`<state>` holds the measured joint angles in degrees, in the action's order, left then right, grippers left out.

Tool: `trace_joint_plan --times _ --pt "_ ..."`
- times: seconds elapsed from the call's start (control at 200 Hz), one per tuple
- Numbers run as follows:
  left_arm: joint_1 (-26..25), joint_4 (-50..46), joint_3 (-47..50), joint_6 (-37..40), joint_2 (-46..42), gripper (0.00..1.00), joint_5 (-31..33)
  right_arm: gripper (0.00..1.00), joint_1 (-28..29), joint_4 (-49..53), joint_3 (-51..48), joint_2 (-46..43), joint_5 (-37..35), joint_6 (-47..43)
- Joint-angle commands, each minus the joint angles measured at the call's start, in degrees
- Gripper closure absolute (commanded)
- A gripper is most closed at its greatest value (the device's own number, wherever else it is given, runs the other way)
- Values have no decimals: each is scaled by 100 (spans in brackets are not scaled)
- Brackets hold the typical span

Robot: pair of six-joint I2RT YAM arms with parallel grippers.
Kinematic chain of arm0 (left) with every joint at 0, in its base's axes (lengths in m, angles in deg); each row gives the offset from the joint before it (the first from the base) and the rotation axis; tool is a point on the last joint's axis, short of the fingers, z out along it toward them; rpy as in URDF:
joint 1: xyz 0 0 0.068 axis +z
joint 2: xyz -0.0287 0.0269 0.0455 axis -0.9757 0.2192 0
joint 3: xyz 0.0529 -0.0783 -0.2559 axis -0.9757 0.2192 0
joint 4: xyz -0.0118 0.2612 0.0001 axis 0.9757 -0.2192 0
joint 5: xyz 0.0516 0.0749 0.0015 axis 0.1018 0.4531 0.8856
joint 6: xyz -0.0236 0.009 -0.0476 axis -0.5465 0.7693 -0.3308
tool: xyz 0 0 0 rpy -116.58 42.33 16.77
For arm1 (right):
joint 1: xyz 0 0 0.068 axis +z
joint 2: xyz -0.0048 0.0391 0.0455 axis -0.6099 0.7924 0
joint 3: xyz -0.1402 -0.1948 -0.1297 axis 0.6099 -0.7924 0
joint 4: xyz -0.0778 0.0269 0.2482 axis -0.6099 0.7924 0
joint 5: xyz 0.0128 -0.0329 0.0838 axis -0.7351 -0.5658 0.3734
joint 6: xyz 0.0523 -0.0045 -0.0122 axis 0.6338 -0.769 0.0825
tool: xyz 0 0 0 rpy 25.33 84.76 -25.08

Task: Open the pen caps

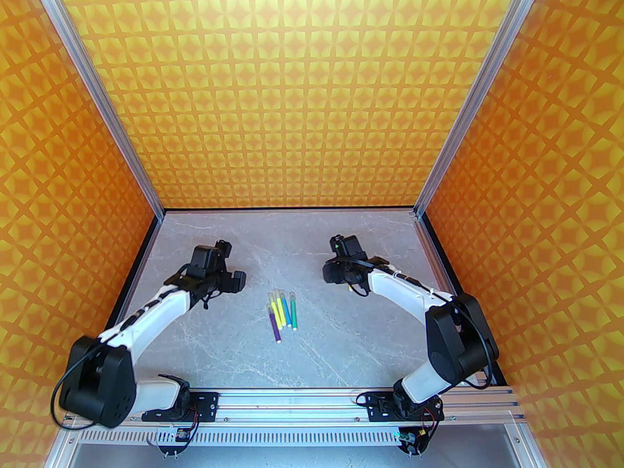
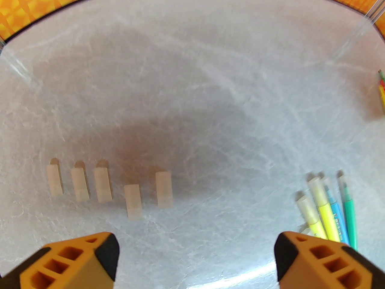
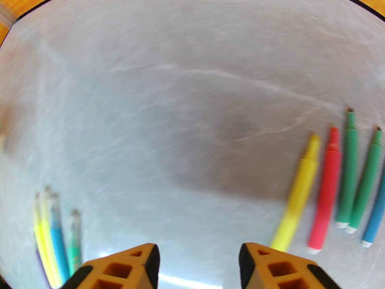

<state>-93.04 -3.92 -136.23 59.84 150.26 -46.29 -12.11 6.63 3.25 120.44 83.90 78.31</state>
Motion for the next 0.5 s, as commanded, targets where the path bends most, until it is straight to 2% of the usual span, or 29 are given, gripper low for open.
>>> trace_joint_plan --times 0.0,0.39,0.495 --pt "2 649 243 97 -247 7 -145 49 254 529 131 -158 134 23" --pt "59 1016 683 137 -676 0 -154 38 835 652 -56 -277 545 613" --pt "67 1044 756 156 -726 1 -157 38 1052 644 -112 -288 307 881"
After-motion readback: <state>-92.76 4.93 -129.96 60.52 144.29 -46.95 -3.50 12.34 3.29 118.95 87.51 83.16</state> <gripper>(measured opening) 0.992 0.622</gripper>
